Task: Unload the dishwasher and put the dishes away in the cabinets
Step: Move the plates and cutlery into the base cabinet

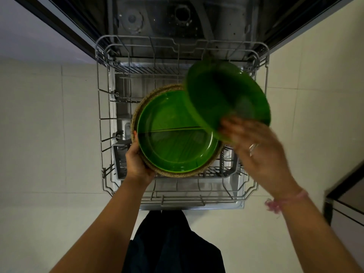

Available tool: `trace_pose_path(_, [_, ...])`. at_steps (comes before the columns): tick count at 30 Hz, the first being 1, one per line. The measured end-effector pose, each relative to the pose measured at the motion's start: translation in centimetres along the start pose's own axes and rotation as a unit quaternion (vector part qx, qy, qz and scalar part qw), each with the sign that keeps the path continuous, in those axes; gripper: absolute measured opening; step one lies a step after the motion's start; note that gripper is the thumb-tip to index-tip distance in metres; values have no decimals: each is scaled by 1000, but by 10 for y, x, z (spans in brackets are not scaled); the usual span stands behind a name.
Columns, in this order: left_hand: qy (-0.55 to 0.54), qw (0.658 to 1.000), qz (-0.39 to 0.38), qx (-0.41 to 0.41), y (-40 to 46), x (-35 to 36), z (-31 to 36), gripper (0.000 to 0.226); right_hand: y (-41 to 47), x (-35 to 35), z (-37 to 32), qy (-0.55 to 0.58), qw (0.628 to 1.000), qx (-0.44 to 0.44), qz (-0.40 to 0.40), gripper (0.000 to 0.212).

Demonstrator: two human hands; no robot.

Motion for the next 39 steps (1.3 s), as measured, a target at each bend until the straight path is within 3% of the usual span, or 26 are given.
trace_pose_path(2, [-1,1000,14,-3,-2,-1,0,43,-15,16,-13,-75,987,-136,-42,33])
trace_pose_path(5, [5,999,28,-33,-7,-1,-1,50,-31,37,-26,-122,968,-207,-69,33])
trace_pose_path(9, [3,1000,-12,-21,-17,-5,-1,45,-43,59,-34,-143,962,-212,-100,32])
trace_pose_path(13, [-6,1000,-1,-20,-28,-18,-5,57,-52,65,-44,-172,957,-200,-118,35])
trace_pose_path(18, [-32,999,16,-13,-46,-32,-7,44,-66,73,-69,-158,952,-192,-177,42])
trace_pose_path(21, [-29,999,25,-17,-57,-43,-8,54,-74,77,-81,-157,950,-193,-187,43])
trace_pose_path(24, [-32,999,36,-7,-62,-55,-11,58,-76,80,-92,-122,960,-194,-164,41])
trace_pose_path(26, [-40,998,50,2,-63,-66,-14,52,-77,79,-99,-39,979,-164,-112,37])
trace_pose_path(29, [-65,996,63,16,-66,-87,-16,39,-80,77,-106,116,992,1,51,27])
trace_pose_path(31, [-67,995,75,26,-69,-103,-16,36,-82,84,-104,212,942,200,165,23])
trace_pose_path(33, [-60,994,89,37,-72,-122,-17,37,-86,99,-93,341,802,422,250,22])
trace_pose_path(35, [-61,992,96,48,-70,-143,-20,34,-94,127,-73,429,641,581,260,20])
trace_pose_path(37, [-62,991,97,65,-71,-156,-18,31,-102,152,-58,461,558,653,223,21])
trace_pose_path(39, [-69,991,96,57,-74,-166,-18,30,-102,178,-49,474,517,687,191,21])
Point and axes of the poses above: each hand's wrist, its own y-axis towards the middle knuckle, its own x-axis out of the palm, z = x × y, the point moved 1 cm from there along y, towards the middle knuckle
